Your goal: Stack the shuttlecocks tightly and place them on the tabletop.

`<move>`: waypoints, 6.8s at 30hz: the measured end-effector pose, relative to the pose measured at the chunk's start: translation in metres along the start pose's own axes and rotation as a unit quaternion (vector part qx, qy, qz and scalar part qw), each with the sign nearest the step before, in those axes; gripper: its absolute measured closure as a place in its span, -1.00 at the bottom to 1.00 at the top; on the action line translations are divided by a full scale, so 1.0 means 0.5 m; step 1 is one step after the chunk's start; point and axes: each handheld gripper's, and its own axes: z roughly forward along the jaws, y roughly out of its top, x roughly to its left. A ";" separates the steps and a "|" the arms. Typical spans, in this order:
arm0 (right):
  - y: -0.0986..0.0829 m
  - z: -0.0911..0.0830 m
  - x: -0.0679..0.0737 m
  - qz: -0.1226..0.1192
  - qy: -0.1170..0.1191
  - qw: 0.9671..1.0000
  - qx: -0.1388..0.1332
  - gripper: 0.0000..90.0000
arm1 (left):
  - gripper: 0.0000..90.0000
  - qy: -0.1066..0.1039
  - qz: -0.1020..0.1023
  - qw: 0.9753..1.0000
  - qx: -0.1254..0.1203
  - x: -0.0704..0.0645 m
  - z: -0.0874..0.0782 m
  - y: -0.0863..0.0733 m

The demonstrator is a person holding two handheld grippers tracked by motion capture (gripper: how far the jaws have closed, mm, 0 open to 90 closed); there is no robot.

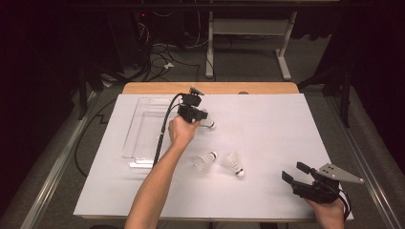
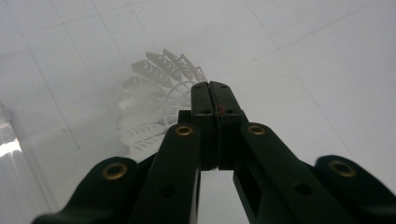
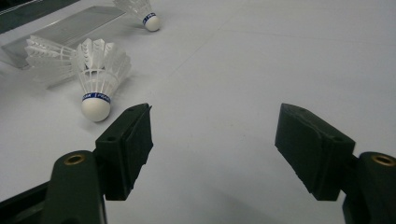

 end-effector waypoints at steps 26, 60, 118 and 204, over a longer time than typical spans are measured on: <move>0.000 0.000 0.001 0.000 -0.001 1.000 0.001 -0.39 | 0.98 0.046 0.048 0.997 0.034 -0.015 -0.055 -0.032; 0.000 -0.001 0.001 0.002 0.002 1.000 0.000 -0.39 | 0.87 0.028 0.073 0.996 0.036 -0.061 0.000 -0.027; 0.001 0.000 0.001 -0.001 0.008 1.000 0.000 -0.39 | 0.98 0.091 0.139 0.980 0.113 -0.151 0.144 0.013; 0.001 0.004 -0.001 0.000 0.012 1.000 0.004 -0.39 | 0.48 0.018 0.129 0.989 0.064 -0.161 0.112 0.027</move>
